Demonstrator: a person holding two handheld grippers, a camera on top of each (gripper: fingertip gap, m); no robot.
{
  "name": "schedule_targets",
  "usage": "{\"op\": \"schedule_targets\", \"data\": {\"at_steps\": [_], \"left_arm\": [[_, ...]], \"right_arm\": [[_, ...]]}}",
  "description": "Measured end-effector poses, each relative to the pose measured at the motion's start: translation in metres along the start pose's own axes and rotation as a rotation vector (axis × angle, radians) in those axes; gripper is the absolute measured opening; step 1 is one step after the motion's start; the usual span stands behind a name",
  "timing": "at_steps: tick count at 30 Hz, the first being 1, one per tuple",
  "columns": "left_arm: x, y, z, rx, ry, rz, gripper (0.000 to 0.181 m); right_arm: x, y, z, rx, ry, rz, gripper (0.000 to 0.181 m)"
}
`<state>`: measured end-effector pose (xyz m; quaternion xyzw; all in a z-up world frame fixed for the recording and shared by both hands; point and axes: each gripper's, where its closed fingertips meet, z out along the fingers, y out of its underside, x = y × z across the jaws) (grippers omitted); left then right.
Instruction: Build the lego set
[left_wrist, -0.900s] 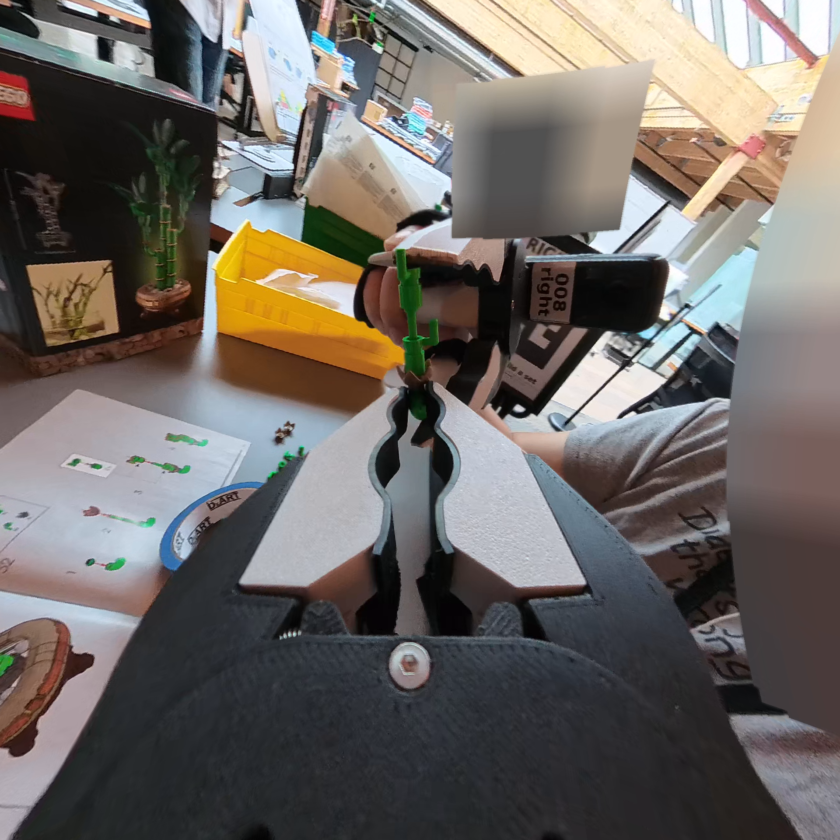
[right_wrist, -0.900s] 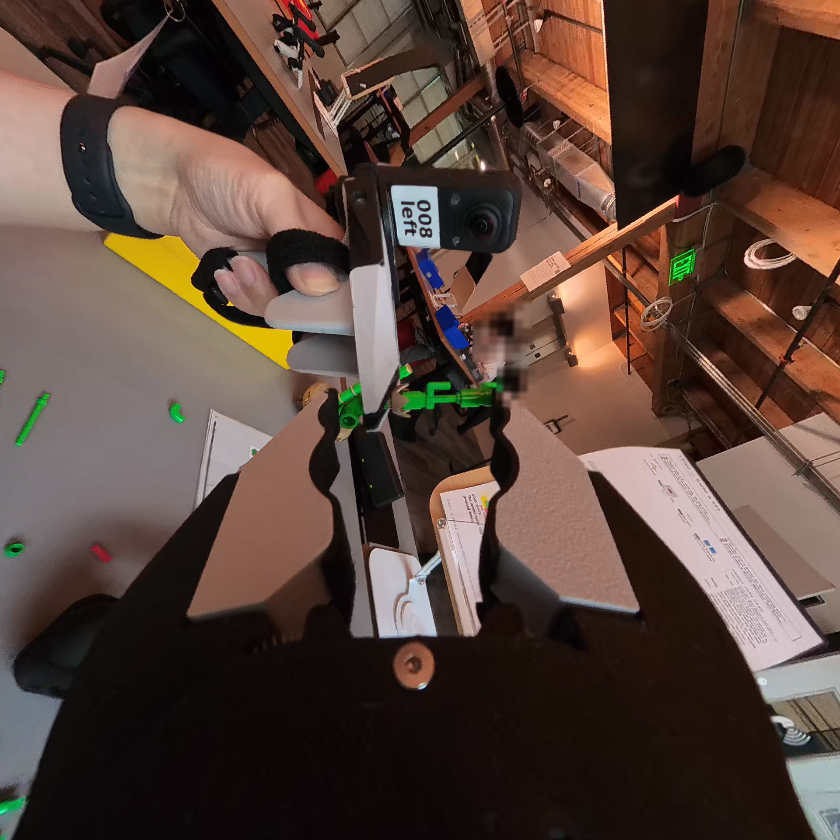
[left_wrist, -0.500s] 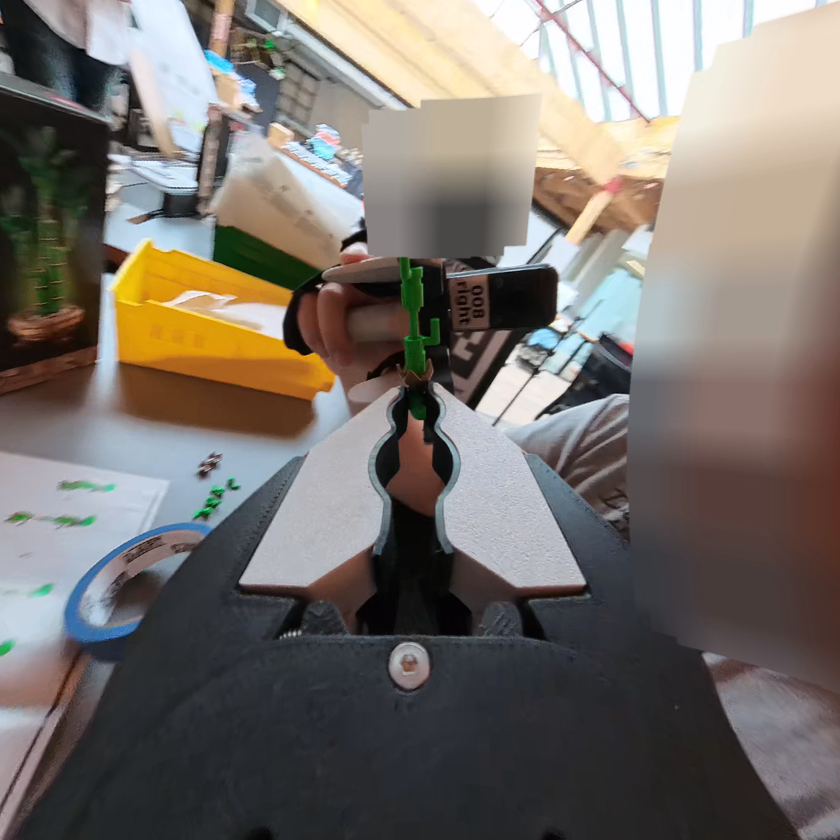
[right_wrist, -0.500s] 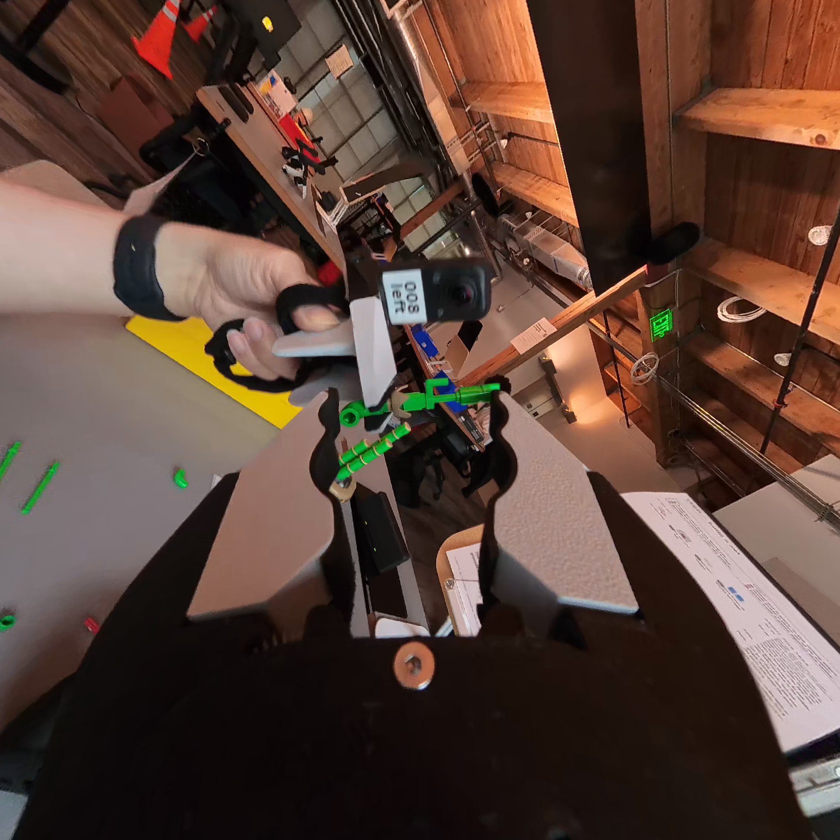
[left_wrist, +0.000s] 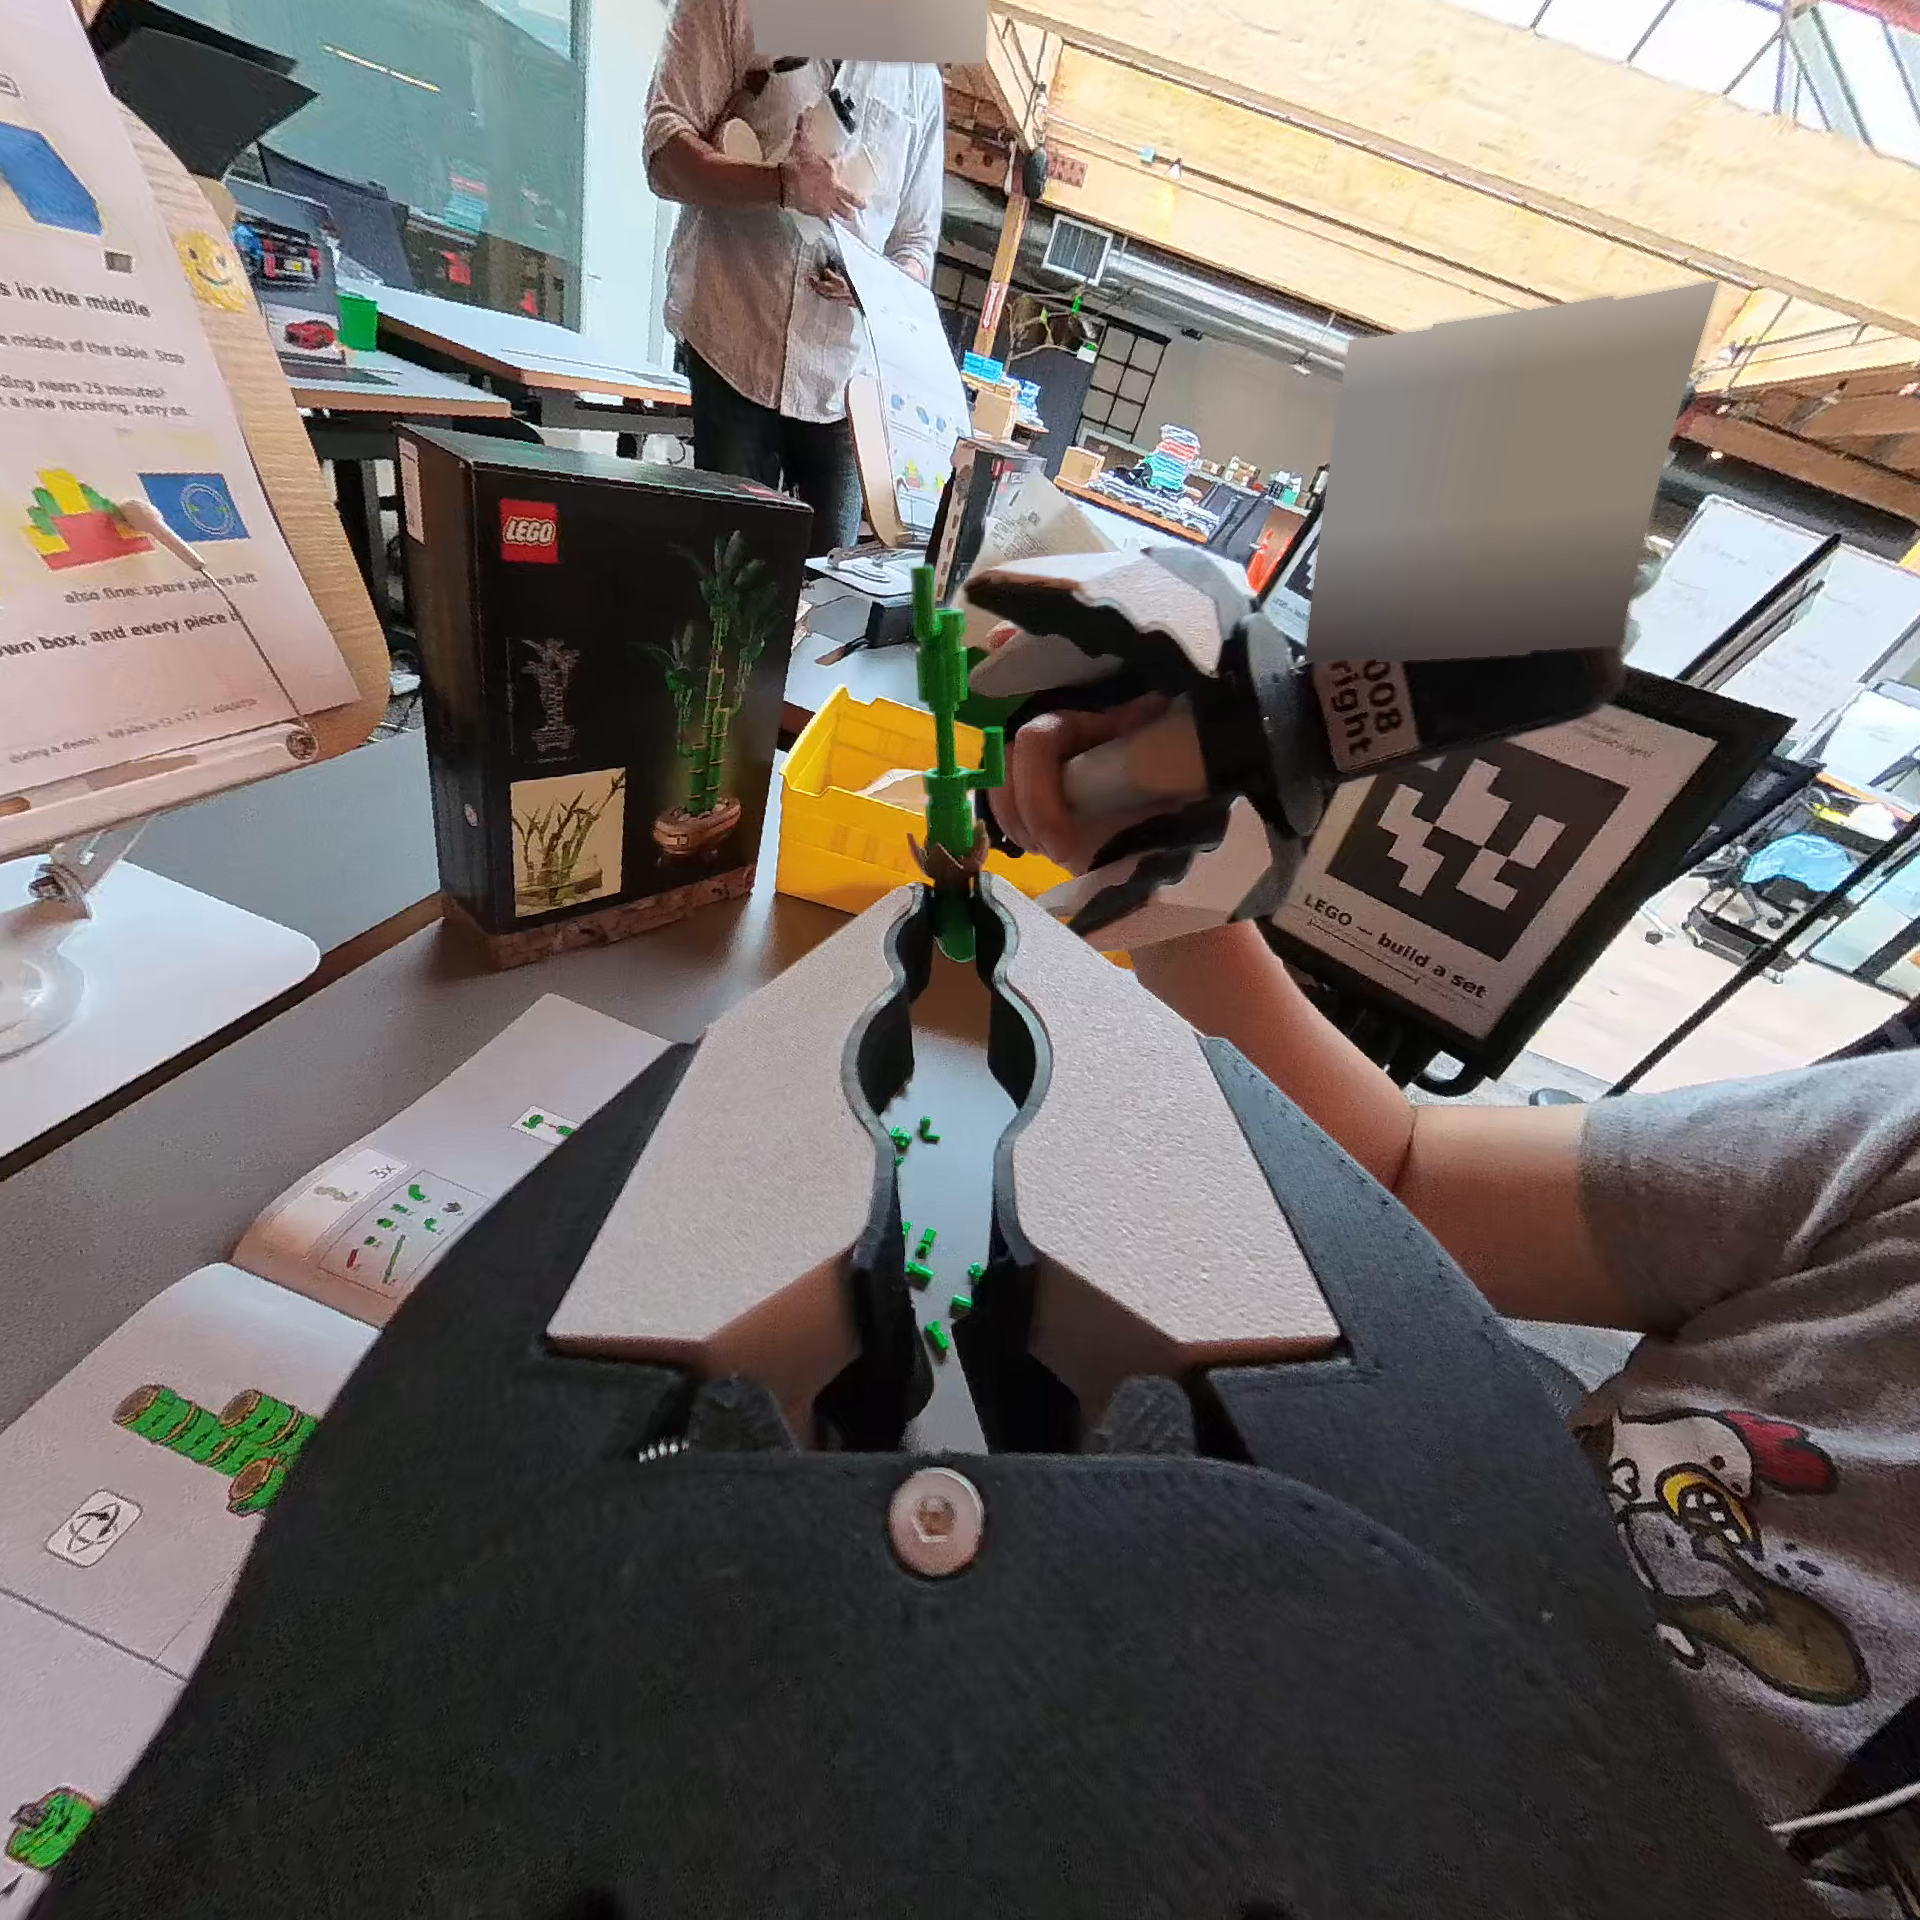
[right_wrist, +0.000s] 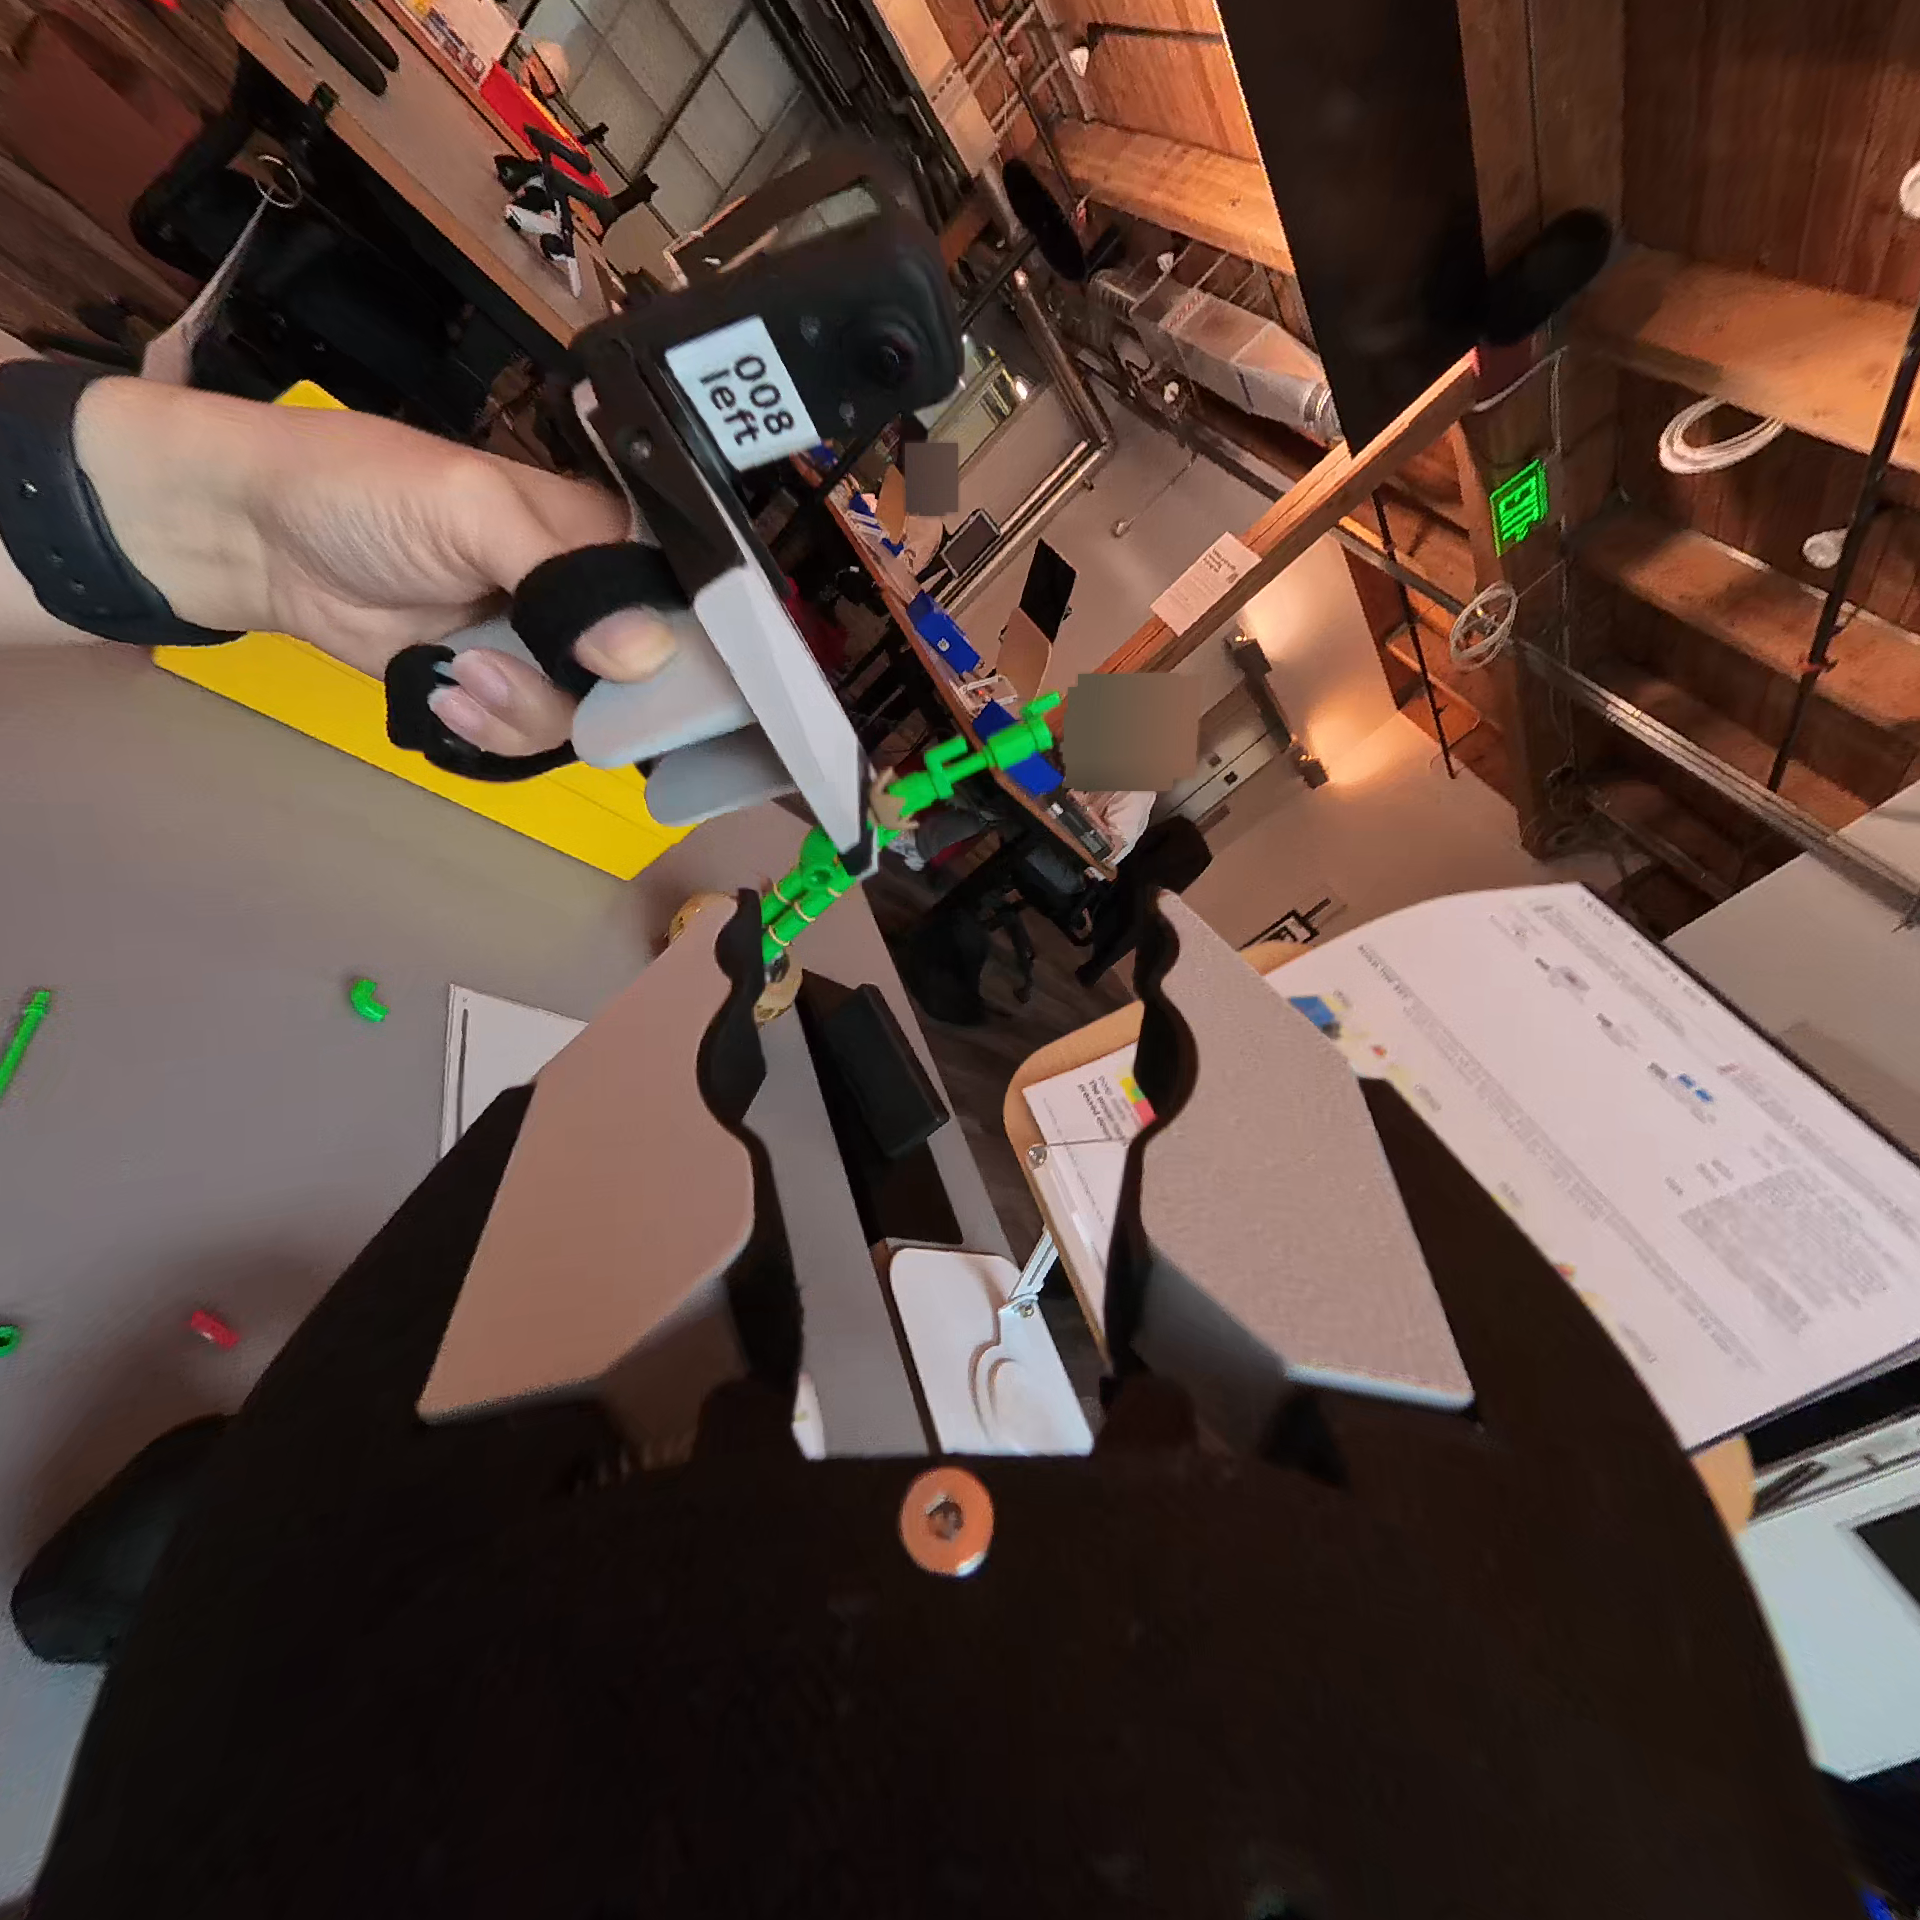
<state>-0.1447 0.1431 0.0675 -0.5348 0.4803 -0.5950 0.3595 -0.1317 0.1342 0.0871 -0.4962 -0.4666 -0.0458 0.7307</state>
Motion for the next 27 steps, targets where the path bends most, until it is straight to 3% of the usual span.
{"op": "schedule_targets", "data": {"at_steps": [7,13,16,21,27], "left_arm": [[-0.003,0.005,0.003,-0.006,0.038,-0.041,0.005],[-0.025,0.013,0.002,-0.027,-0.052,-0.038,0.005],[-0.026,0.013,0.001,-0.003,0.0,-0.111,0.005],[-0.031,0.016,-0.002,0.006,0.039,-0.208,0.005],[-0.034,0.022,-0.002,-0.025,0.04,-0.211,0.005]], "right_arm": [[-0.005,0.001,0.002,0.025,-0.036,0.045,0.069],[-0.004,0.02,0.002,0.005,-0.06,0.097,0.068],[-0.008,0.033,0.003,-0.024,-0.078,0.125,0.068],[-0.02,0.024,0.011,0.019,-0.12,0.162,0.061],[-0.022,0.035,0.011,-0.047,-0.124,0.135,0.058]]}}
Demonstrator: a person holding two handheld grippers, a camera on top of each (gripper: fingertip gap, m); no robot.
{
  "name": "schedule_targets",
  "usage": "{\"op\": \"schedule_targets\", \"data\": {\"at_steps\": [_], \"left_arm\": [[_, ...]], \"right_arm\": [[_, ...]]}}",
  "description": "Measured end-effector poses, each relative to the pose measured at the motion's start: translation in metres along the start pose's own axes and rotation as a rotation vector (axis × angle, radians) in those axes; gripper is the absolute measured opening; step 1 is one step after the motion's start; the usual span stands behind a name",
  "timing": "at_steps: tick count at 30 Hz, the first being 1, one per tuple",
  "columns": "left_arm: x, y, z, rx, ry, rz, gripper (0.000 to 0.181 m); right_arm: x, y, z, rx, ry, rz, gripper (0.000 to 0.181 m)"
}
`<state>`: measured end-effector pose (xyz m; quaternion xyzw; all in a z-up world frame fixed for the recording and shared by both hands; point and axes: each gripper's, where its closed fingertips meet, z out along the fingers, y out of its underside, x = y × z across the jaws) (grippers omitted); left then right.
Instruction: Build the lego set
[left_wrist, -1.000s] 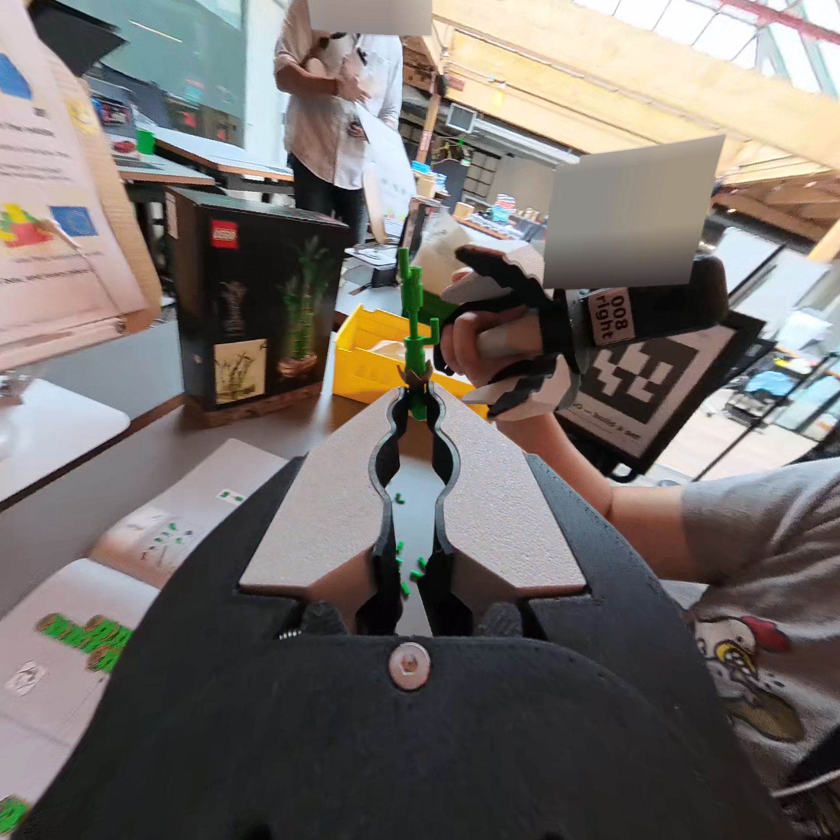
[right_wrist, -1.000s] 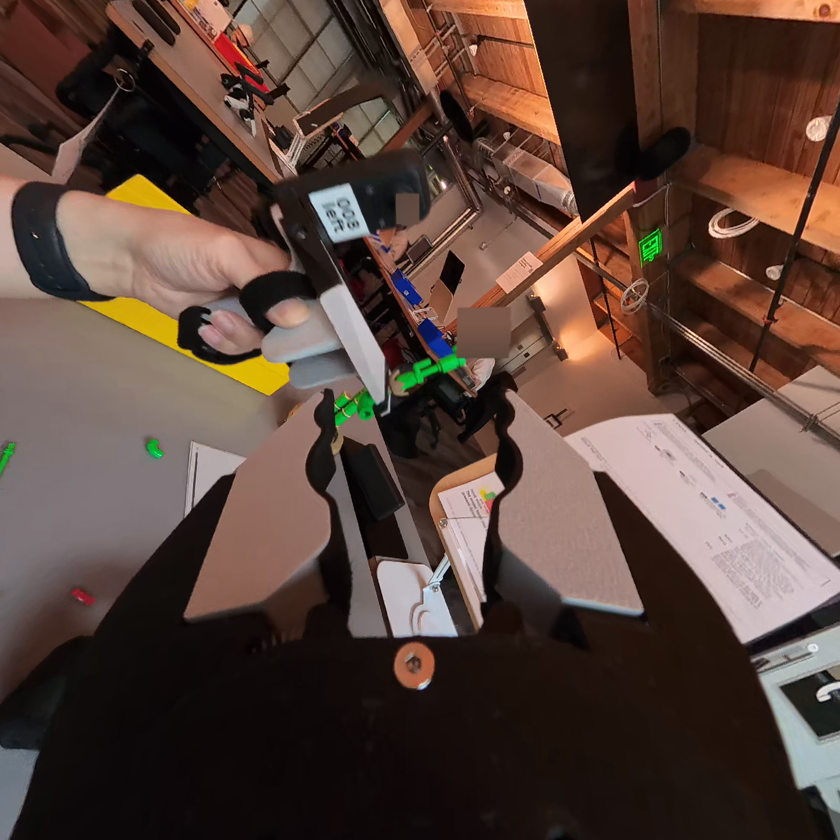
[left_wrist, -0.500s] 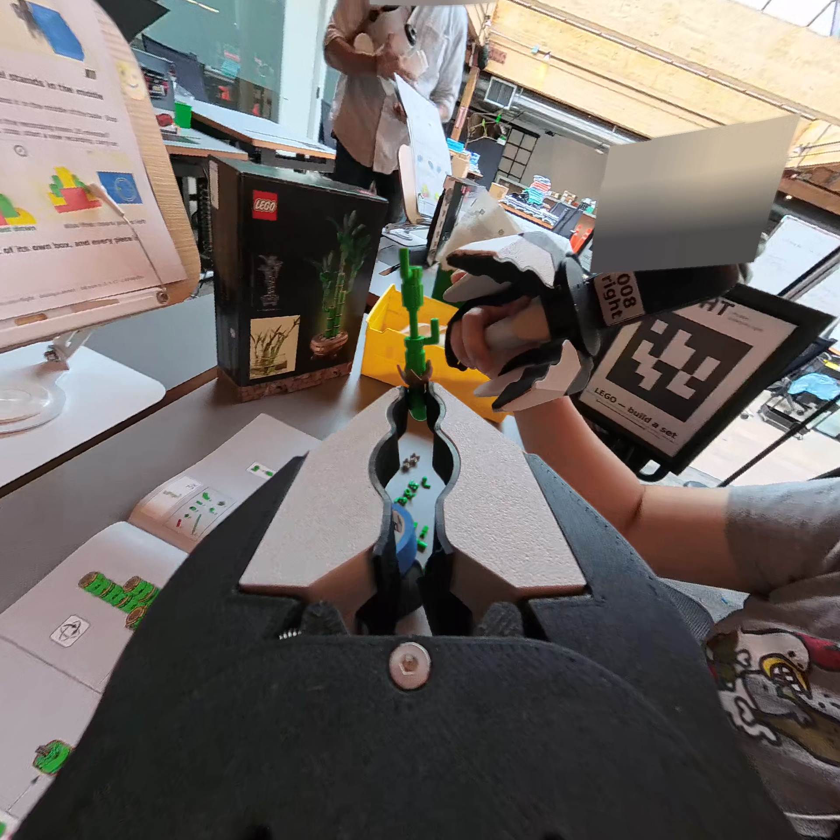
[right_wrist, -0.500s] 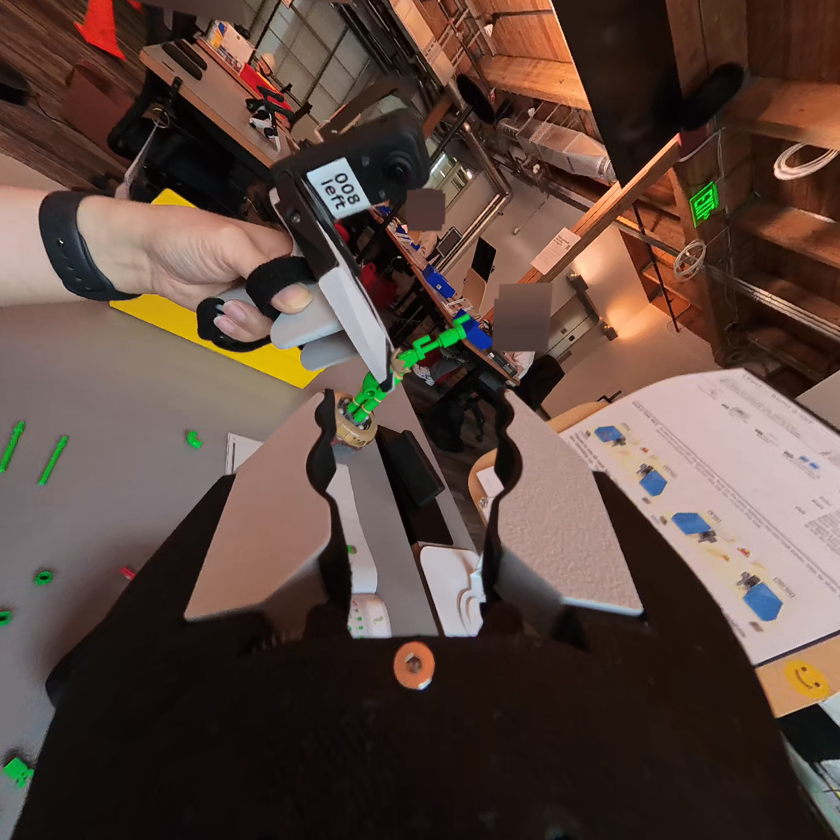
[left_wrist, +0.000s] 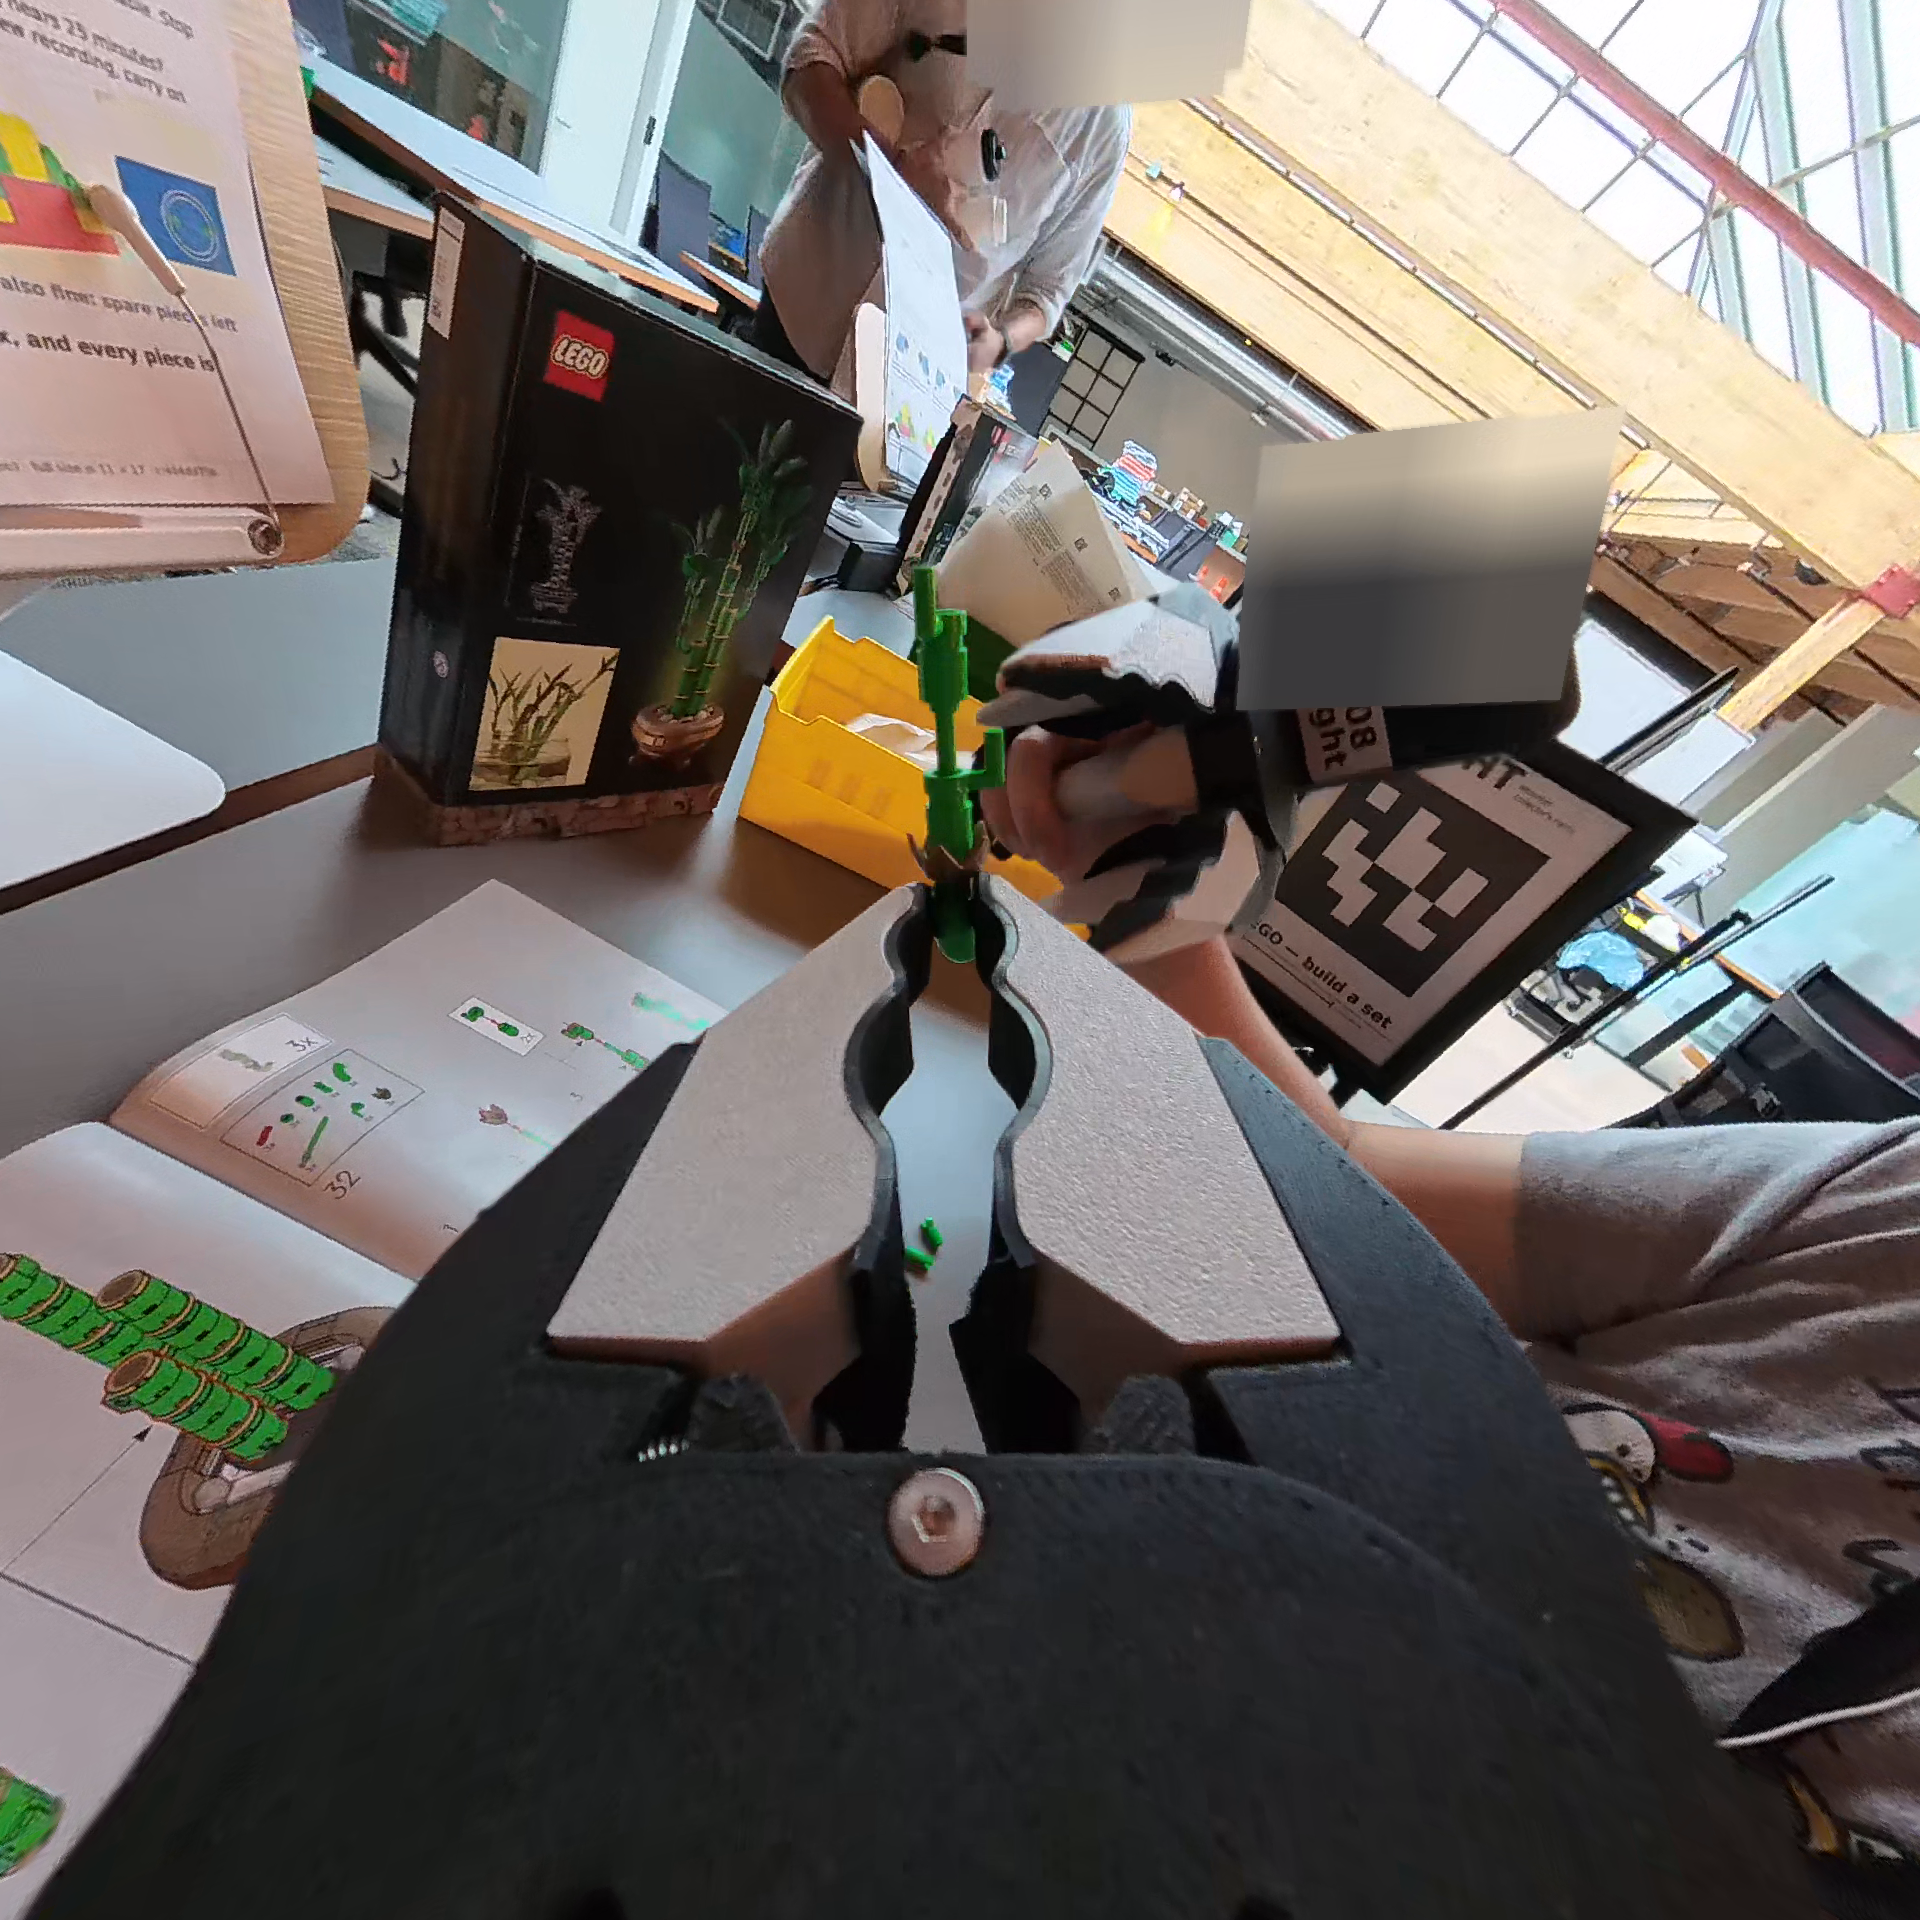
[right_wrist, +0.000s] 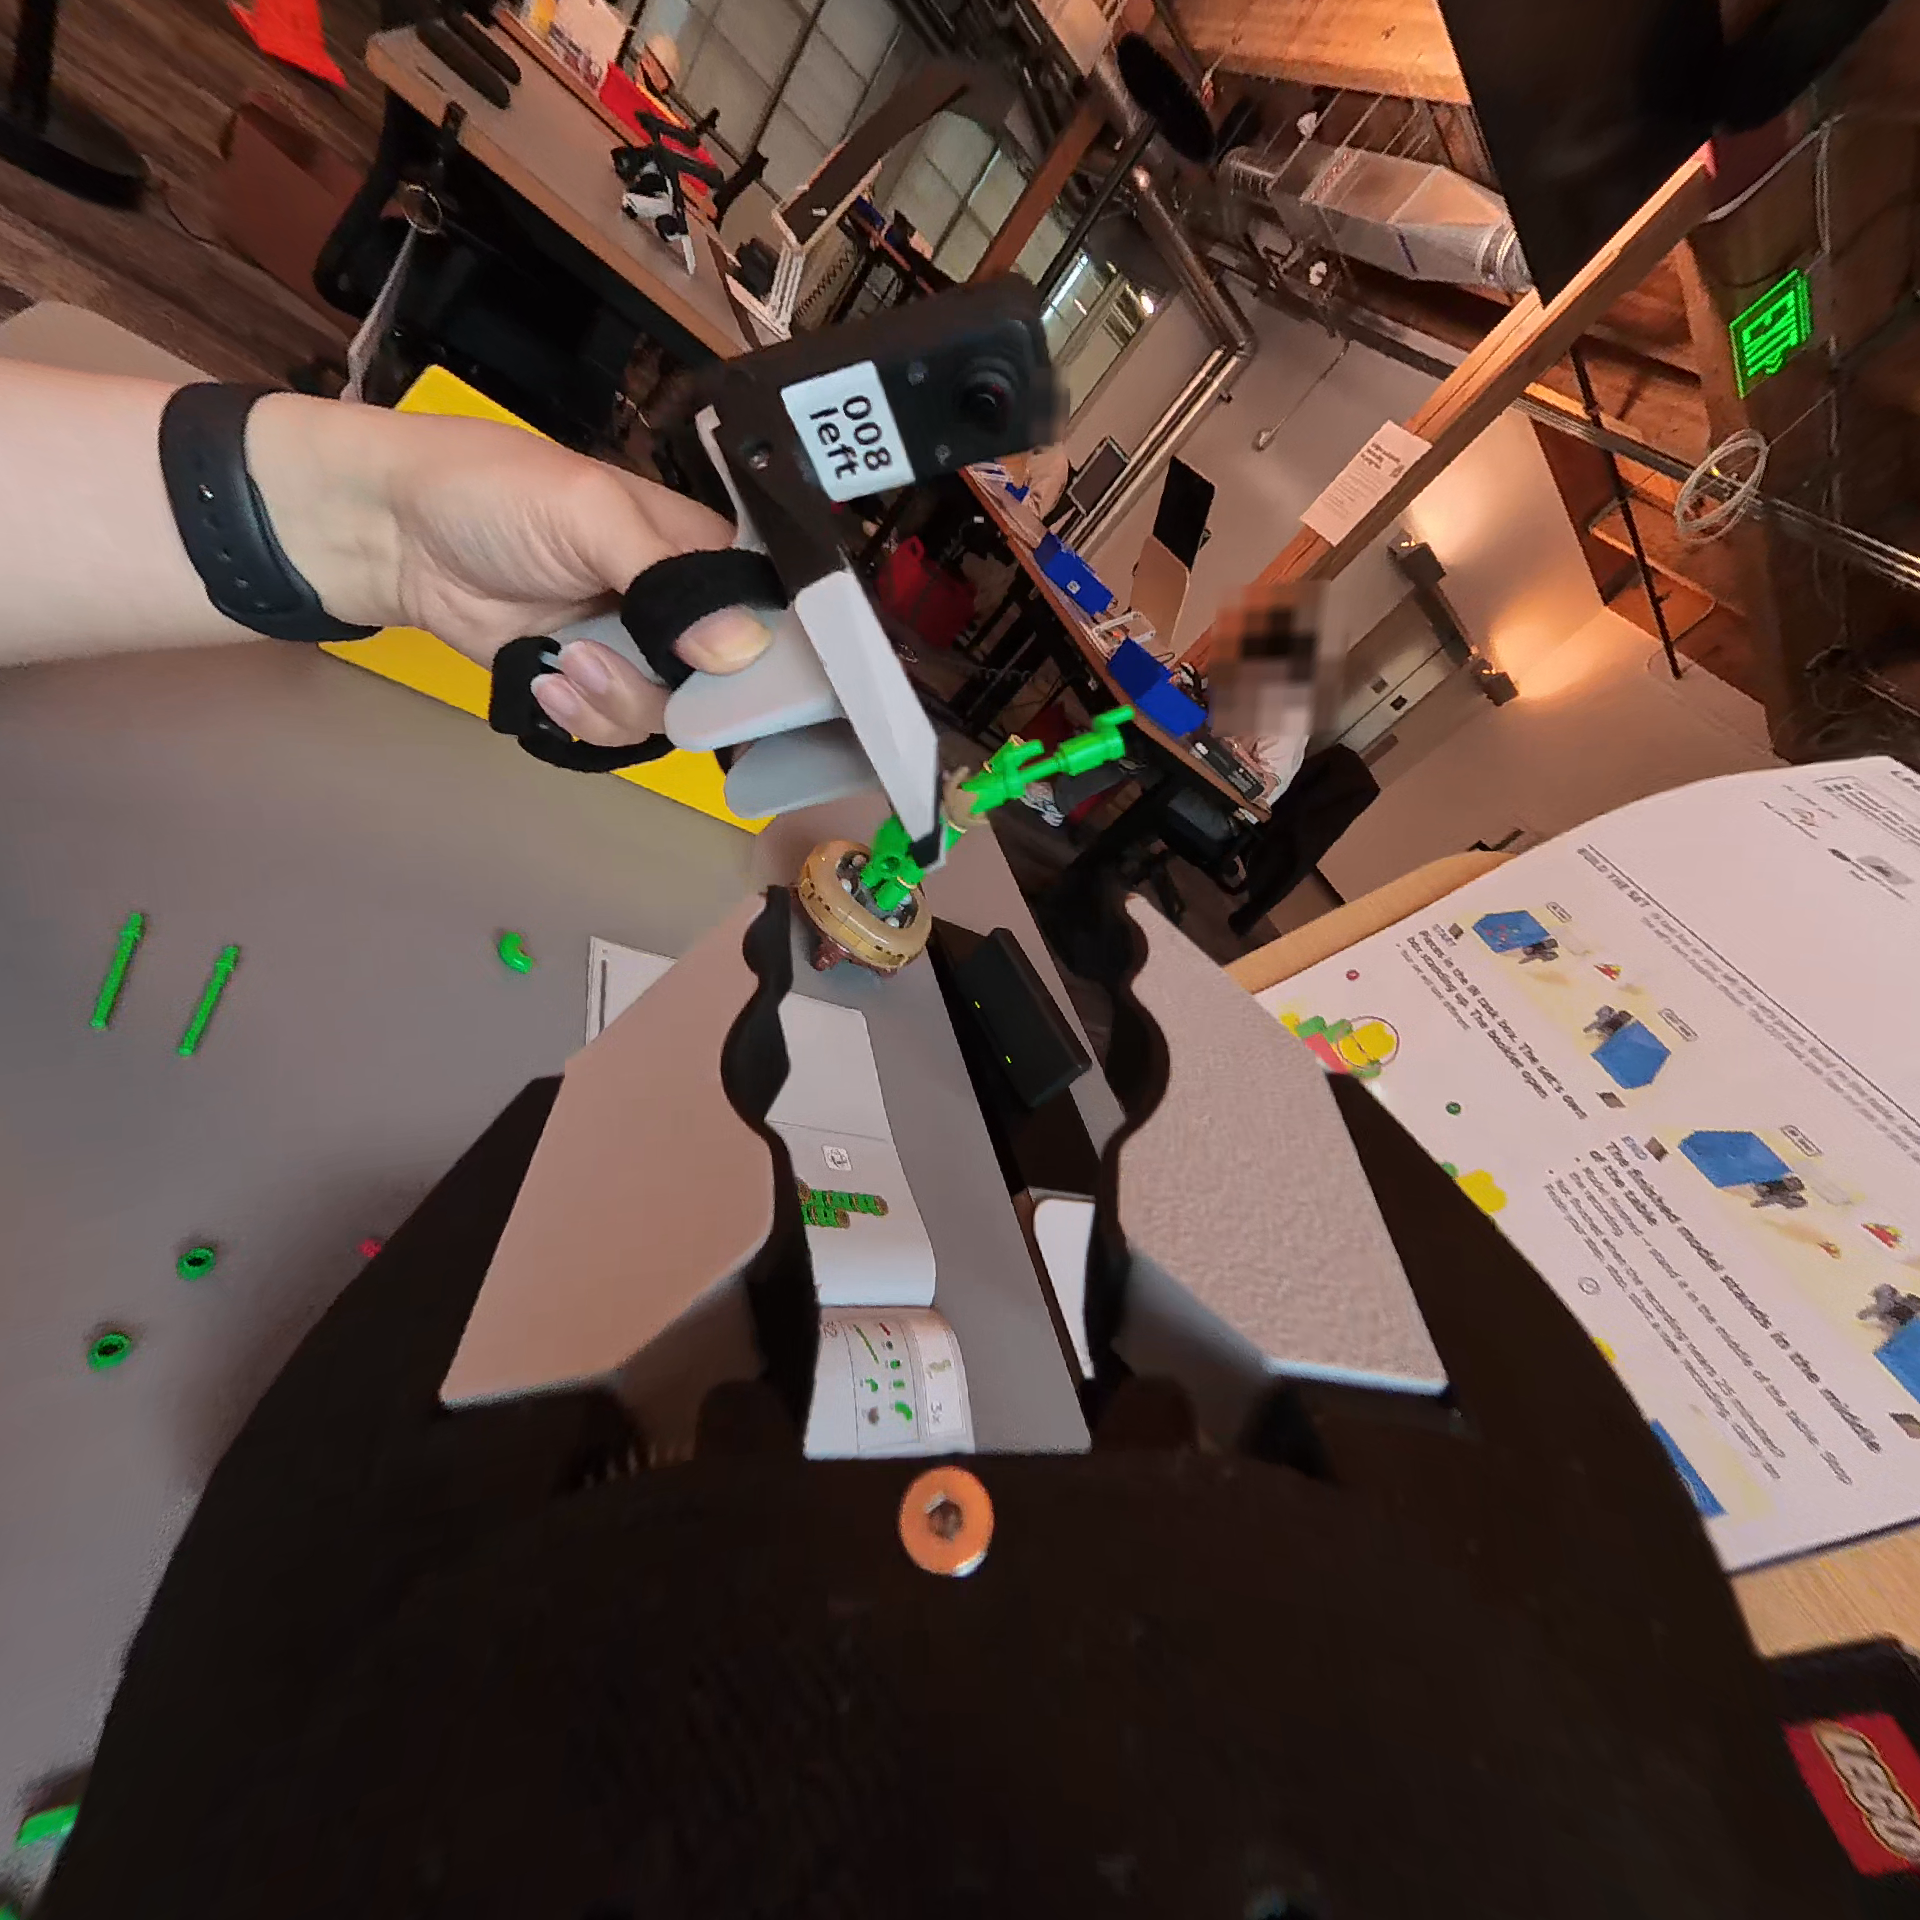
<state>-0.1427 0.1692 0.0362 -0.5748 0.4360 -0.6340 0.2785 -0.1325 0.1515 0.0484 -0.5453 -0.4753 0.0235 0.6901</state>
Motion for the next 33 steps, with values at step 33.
{"op": "schedule_targets", "data": {"at_steps": [33], "left_arm": [[-0.028,0.02,0.033,0.021,-0.079,0.022,0.005]], "right_arm": [[0.069,0.059,-0.08,-0.015,0.2,0.225,0.041]]}}
